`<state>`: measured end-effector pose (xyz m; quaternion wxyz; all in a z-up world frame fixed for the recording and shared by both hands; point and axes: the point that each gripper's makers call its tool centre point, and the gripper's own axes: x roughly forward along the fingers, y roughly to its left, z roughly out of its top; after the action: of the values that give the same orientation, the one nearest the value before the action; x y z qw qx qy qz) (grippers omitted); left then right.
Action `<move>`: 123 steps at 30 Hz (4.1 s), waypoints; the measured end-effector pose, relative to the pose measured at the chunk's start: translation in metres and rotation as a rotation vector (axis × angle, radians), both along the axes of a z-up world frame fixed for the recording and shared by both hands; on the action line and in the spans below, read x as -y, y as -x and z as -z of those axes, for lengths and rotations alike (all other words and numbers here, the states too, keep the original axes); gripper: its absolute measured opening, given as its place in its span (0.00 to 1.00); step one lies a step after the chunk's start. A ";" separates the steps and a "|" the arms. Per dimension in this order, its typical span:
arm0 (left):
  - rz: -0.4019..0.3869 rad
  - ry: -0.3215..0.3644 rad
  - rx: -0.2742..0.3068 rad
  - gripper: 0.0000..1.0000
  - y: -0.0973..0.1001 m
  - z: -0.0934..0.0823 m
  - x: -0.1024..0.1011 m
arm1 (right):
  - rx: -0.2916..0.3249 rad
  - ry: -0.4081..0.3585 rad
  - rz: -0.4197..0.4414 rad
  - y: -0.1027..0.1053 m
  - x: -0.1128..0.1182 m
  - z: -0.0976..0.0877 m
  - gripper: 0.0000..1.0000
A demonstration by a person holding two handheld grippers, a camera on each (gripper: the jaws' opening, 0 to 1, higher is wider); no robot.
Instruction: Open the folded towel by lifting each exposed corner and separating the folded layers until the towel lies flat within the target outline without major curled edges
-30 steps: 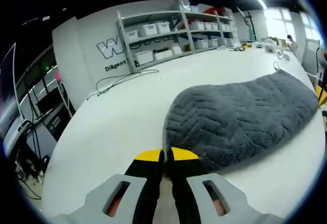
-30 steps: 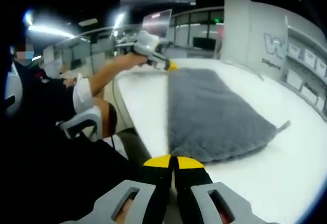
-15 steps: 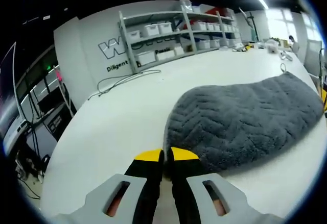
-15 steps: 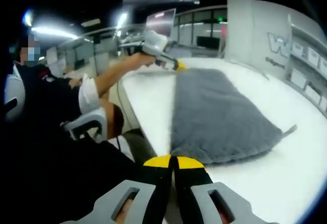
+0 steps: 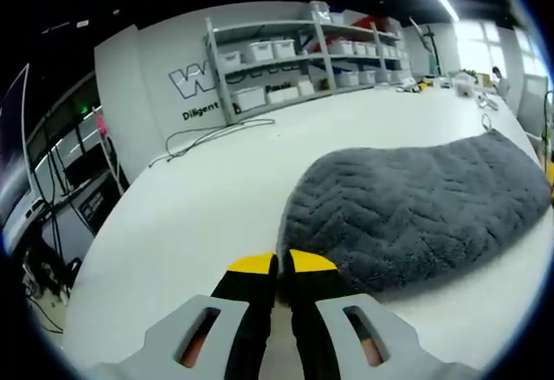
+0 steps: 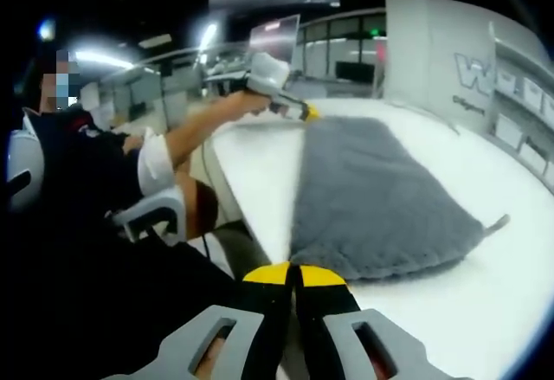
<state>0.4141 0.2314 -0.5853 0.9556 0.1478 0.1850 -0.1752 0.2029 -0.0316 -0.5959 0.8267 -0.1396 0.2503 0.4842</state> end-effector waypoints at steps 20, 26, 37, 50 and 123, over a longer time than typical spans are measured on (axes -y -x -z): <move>0.000 -0.004 0.003 0.05 -0.002 0.001 0.002 | -0.017 0.003 -0.014 0.008 -0.010 0.000 0.00; 0.001 0.000 0.001 0.05 -0.003 0.001 0.004 | -0.024 0.000 -0.021 0.011 -0.014 -0.001 0.00; -0.005 0.014 -0.016 0.05 -0.003 0.001 0.006 | -0.030 -0.008 -0.033 0.013 -0.019 0.000 0.00; -0.015 -0.001 -0.020 0.05 -0.006 0.001 0.009 | -0.043 -0.035 -0.053 0.015 -0.026 0.000 0.00; 0.156 -0.358 0.030 0.02 -0.101 -0.006 0.039 | 0.149 -0.016 -0.181 0.022 -0.097 -0.004 0.00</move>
<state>0.5150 0.1920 -0.5797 0.9002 0.3320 0.1868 -0.2109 0.1808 0.0656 -0.5923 0.7969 -0.1906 0.1705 0.5473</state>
